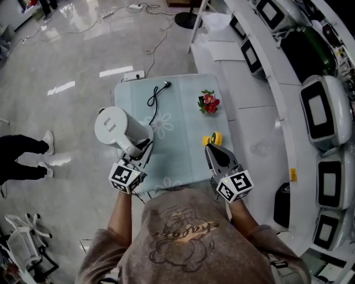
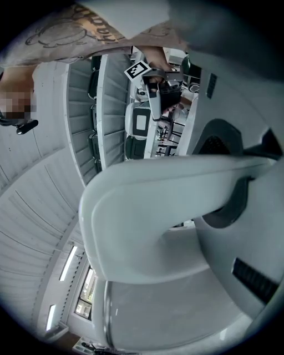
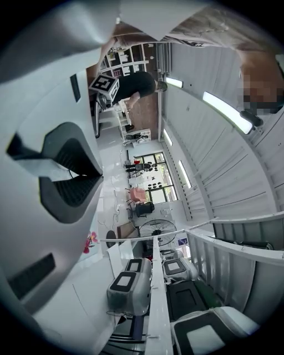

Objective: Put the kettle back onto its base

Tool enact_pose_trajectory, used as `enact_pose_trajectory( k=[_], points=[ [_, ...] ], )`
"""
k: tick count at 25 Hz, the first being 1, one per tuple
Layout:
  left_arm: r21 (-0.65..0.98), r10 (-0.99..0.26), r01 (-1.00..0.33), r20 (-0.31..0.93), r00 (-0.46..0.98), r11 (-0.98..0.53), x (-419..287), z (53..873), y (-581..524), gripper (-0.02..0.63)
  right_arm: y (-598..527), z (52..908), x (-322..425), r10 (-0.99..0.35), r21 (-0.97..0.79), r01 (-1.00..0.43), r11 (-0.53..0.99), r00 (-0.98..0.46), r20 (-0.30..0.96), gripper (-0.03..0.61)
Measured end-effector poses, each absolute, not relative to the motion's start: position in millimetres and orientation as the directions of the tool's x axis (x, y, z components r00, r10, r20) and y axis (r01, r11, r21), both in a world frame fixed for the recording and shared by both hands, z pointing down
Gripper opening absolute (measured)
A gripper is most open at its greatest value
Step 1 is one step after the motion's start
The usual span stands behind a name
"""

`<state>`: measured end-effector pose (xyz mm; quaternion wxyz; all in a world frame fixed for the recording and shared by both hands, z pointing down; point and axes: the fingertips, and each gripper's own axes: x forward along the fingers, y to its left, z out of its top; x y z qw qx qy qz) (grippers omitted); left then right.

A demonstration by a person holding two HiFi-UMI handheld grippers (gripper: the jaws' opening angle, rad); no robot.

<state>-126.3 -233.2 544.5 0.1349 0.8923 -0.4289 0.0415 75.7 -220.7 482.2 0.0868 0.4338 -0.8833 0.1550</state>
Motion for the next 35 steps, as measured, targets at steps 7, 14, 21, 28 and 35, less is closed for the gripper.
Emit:
enact_pose_trajectory(
  k=[7, 14, 21, 28, 35],
  points=[
    [0.222, -0.726, -0.758, 0.219, 0.652, -0.613, -122.0, 578.0, -252.5, 0.061, -220.7, 490.1, 87.5, -0.76, -0.175, -0.829, 0.532, -0.558, 0.334, 0.002],
    [0.209, -0.705, -0.745, 0.241, 0.667, -0.634, -116.0, 595.0, -263.5, 0.061, -226.1, 492.9, 94.8, -0.773, -0.157, -0.85, 0.503, -0.524, 0.357, 0.002],
    [0.189, -0.693, -0.737, 0.255, 0.675, -0.649, -110.7, 604.7, -268.4, 0.063, -232.0, 497.2, 94.9, -0.77, -0.154, -0.852, 0.5, -0.518, 0.372, 0.002],
    [0.162, -0.673, -0.722, 0.27, 0.688, -0.673, -101.4, 606.9, -264.3, 0.061, -233.7, 500.7, 91.1, -0.763, -0.155, -0.848, 0.506, -0.524, 0.379, 0.002],
    [0.118, -0.658, -0.708, 0.289, 0.695, -0.696, -90.5, 613.2, -253.6, 0.061, -229.2, 505.2, 92.3, -0.755, -0.155, -0.845, 0.512, -0.529, 0.388, 0.002]
  ],
)
